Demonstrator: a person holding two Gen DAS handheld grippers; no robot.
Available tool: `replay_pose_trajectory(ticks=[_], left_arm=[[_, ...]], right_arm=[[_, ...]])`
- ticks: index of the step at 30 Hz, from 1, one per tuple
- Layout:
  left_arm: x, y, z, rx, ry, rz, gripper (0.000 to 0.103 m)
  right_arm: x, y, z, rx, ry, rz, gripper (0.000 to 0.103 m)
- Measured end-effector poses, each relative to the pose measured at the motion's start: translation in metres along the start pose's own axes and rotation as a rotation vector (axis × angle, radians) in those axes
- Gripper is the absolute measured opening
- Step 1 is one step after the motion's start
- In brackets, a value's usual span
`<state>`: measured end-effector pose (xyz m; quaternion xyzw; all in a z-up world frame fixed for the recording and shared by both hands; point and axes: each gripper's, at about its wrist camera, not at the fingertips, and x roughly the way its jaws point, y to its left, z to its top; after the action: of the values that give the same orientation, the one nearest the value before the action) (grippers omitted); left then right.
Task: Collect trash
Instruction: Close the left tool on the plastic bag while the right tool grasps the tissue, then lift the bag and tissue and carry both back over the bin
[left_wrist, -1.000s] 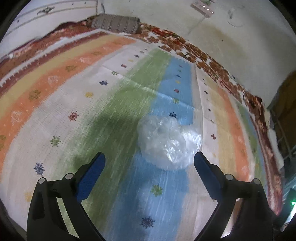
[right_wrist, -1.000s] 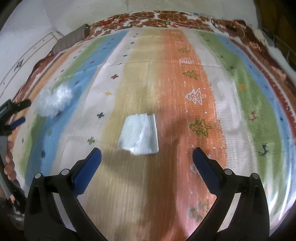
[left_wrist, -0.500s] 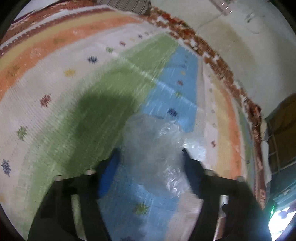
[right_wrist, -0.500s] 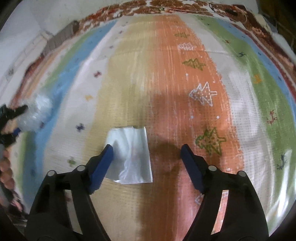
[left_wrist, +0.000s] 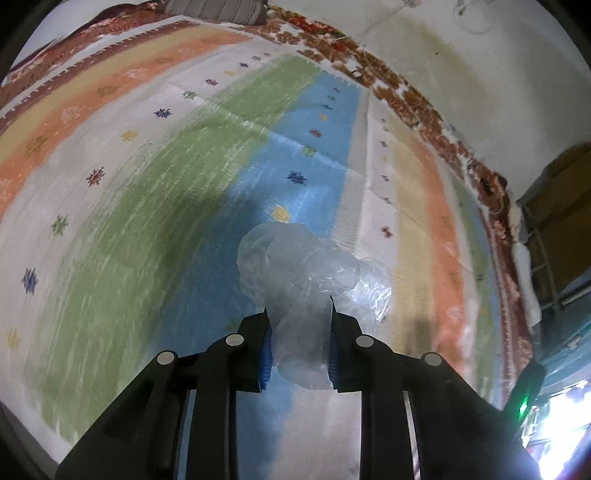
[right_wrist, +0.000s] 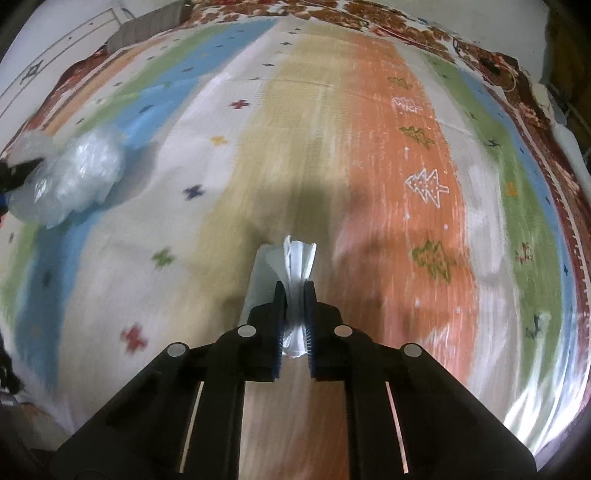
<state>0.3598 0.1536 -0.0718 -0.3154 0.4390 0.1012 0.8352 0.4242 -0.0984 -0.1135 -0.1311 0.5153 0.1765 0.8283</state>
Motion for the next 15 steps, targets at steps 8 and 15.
replay_pose_trajectory(ticks=[8,15], left_arm=[[-0.025,-0.015,-0.036,0.073,0.031,0.043,0.021],[-0.053,-0.023,-0.058,0.126,0.031,0.045,0.021]], right_arm=[[-0.028,-0.004,-0.031,0.057,0.039,0.029,0.008],[-0.069,0.009,-0.052,0.066,0.0,0.092,0.008]])
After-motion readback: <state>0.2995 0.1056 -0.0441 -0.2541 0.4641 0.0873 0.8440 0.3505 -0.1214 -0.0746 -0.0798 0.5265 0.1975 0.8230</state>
